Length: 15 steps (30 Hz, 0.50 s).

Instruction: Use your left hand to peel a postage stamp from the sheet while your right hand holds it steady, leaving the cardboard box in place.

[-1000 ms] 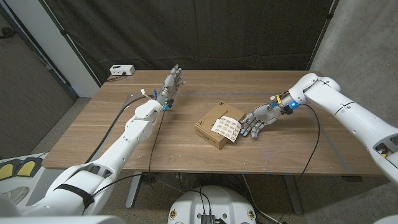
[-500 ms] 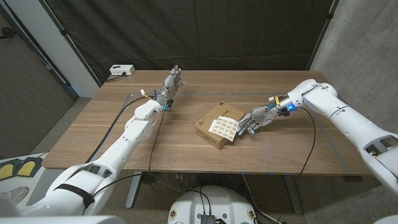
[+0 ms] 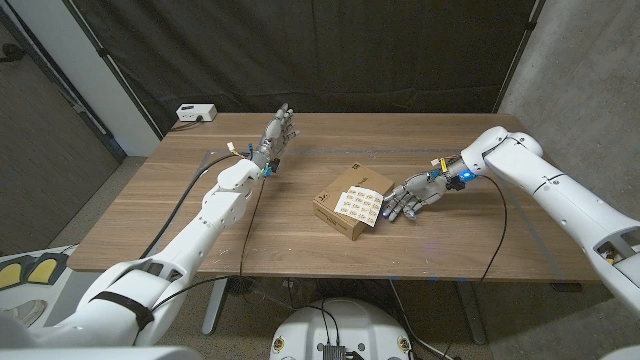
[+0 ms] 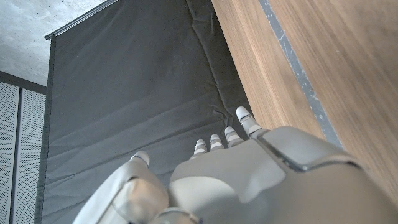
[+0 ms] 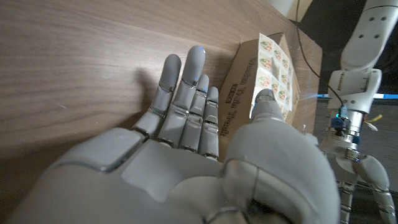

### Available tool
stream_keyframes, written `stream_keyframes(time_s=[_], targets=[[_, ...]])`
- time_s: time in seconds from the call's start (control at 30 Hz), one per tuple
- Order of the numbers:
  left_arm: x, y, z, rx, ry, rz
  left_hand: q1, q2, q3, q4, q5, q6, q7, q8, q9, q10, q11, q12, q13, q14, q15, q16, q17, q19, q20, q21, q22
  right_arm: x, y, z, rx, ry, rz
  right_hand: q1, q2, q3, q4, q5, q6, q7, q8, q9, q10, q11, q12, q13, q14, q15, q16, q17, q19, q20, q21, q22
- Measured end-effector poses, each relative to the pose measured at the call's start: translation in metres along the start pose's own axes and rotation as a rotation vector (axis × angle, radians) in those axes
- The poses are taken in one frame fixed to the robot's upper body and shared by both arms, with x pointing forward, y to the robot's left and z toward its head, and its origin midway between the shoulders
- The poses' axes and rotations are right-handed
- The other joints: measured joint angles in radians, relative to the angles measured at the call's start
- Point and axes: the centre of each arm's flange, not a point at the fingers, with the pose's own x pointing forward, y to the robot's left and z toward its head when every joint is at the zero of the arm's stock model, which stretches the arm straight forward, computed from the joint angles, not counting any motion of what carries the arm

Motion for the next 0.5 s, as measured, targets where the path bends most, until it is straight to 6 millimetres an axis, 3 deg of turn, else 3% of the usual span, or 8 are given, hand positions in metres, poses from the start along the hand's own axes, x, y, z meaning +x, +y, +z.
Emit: stream_keyframes(time_s=[0.17,0.5], targets=[[0.0013,-0.0003,0.0002,0.002,0.001,-0.001,0.000,0.000,-0.003,-0.003,0.000,0.000,0.000,0.000,0.000,0.000,0.000,0.000,0.000,0.000,0.000,0.000,0.000,0.000,0.000,0.000,0.000,-0.0009,0.0037,0.0043,-0.031,0.071,-0.013,-0.017,-0.017,-0.019,0.019,0.008,0.012,0.022,0.000,-0.001,0.014,0.004,0.006,0.009,0.011,-0.003,0.002,0.011,0.000,0.000,0.017,0.012],[0.0044,-0.0008,0.0003,0.007,0.005,-0.003,0.004,0.004,-0.003,-0.003,0.000,0.000,0.000,0.000,0.000,0.000,0.000,0.000,0.000,0.000,0.000,0.000,0.000,0.000,0.000,0.000,0.000,0.0007,0.0068,0.0042,-0.020,0.065,0.000,-0.026,0.018,-0.027,0.027,0.029,0.090,0.032,0.008,-0.005,0.093,-0.036,0.059,0.038,0.051,-0.016,0.027,0.036,0.000,0.000,0.066,0.048]])
